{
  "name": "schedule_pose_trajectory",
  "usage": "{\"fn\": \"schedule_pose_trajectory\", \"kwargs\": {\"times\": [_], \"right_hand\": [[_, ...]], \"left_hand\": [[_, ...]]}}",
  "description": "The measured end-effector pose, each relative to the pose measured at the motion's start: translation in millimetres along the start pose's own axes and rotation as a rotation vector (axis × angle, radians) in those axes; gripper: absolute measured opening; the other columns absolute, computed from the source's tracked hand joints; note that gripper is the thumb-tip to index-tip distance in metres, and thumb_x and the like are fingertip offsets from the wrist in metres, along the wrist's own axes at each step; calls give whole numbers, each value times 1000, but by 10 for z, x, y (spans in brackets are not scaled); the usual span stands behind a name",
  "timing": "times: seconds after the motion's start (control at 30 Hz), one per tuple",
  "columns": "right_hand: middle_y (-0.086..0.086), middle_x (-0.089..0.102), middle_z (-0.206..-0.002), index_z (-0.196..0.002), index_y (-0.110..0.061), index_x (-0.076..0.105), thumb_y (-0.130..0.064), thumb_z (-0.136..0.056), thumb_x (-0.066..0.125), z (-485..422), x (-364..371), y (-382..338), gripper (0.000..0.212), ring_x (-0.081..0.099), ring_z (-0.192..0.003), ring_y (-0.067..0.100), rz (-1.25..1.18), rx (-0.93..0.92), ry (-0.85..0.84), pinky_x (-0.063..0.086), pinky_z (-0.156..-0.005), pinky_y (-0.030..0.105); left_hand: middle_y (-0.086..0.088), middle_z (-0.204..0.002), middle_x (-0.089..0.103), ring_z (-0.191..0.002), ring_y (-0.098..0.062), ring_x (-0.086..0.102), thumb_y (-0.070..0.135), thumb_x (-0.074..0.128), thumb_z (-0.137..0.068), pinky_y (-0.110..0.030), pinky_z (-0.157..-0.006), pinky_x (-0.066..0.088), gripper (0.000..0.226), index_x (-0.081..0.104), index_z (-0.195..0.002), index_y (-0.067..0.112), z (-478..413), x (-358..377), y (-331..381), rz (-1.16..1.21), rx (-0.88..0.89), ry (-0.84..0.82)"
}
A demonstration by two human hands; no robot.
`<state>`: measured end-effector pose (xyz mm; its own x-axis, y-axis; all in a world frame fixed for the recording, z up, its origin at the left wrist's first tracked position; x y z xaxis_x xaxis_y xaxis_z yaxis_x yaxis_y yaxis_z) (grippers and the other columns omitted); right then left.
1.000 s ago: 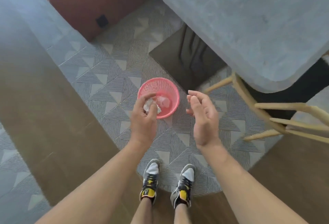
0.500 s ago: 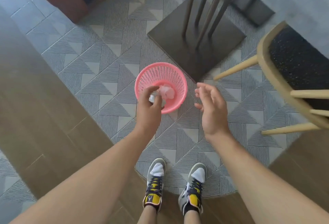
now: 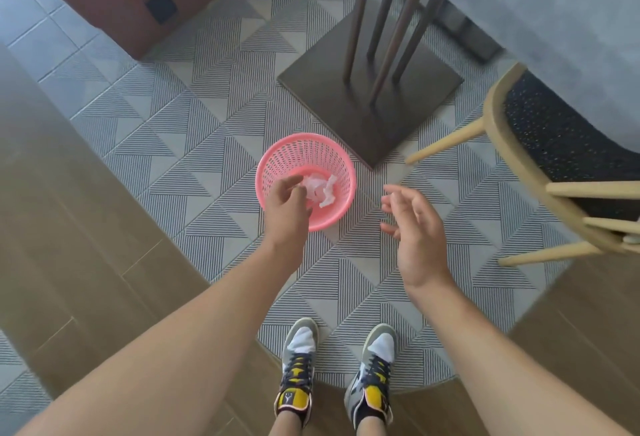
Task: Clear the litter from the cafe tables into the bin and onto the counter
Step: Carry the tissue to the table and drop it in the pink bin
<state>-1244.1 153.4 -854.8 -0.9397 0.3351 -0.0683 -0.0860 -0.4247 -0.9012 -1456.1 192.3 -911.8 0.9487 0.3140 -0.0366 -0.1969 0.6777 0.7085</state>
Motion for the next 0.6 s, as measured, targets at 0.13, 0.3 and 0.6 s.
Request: {"fn": "schedule_pose_trajectory", "kwargs": {"times": [0.13, 0.3, 0.6], "right_hand": [[-11, 73, -105, -107, -32, 72, -47, -92, 57, 89, -24, -167, 26, 66, -104, 7, -8, -27, 17, 55, -84, 29], [-23, 74, -101, -113, -29, 72, -44, -95, 55, 346, -48, -606, 29, 66, -101, 0, -36, -91, 14, 57, -92, 37], [-14, 71, -126, -127, -33, 69, -61, -95, 53, 1192, -483, -1828, 46, 65, -121, 9, -95, -209, 81, 55, -107, 50]], "left_hand": [[9, -109, 74, -94, 2, 72, 10, 51, -106, -33, -97, 57, 29, 71, -106, 31, 243, -76, 189, -18, 108, -18], [22, -117, 72, -120, -2, 65, 22, 55, -102, -28, -109, 50, 24, 72, -115, 33, 798, 0, 700, -94, 319, -121], [2, -145, 61, -139, -8, 55, 20, 55, -98, -26, -117, 43, 40, 57, -137, 32, 2313, 295, 2021, -210, 715, -405]]}}
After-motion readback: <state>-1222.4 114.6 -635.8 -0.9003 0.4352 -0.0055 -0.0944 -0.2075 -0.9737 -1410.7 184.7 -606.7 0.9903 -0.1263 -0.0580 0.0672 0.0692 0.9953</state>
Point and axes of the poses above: each hand's wrist, its own z-axis away from the middle knuckle, its own x-axis out of the palm, y = z × x, the point moved 8 cm from there along -z, towards the middle knuckle
